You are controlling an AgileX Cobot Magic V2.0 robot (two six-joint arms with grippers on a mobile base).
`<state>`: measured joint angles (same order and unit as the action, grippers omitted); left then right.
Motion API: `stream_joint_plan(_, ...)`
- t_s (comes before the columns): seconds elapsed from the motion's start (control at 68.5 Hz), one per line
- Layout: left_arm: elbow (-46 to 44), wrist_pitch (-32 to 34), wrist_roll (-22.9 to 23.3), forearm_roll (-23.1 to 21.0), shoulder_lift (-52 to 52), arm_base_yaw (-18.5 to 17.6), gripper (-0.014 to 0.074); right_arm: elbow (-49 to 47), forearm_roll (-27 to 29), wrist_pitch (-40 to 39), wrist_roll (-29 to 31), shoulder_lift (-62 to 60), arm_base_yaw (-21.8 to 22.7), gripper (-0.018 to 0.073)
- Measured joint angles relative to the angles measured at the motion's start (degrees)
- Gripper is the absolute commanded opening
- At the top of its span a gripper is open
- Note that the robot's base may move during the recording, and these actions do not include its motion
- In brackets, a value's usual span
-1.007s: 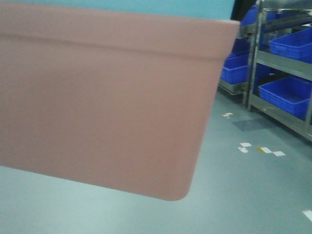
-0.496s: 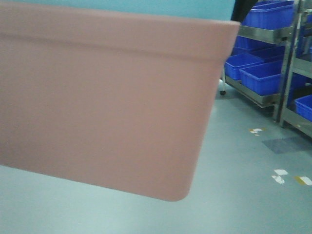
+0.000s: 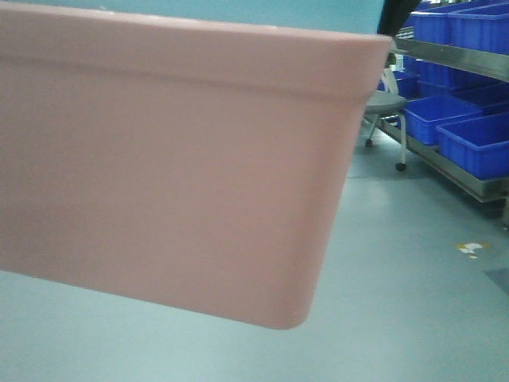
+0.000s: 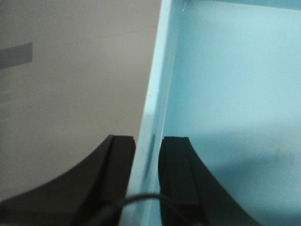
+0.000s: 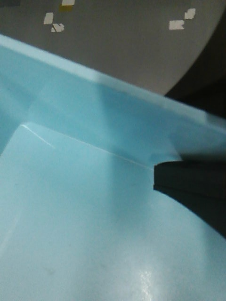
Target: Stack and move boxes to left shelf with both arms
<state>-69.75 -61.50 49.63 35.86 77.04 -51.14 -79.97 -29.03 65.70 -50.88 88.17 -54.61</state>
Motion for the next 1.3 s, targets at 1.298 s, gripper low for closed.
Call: stream_joint_plan(1.298, 0.0, 0.44, 0.0, 0.0, 0.04, 0.0, -0.0012, 0.0, 0.0, 0.46, 0.0, 0.0, 0.0, 0.0057)
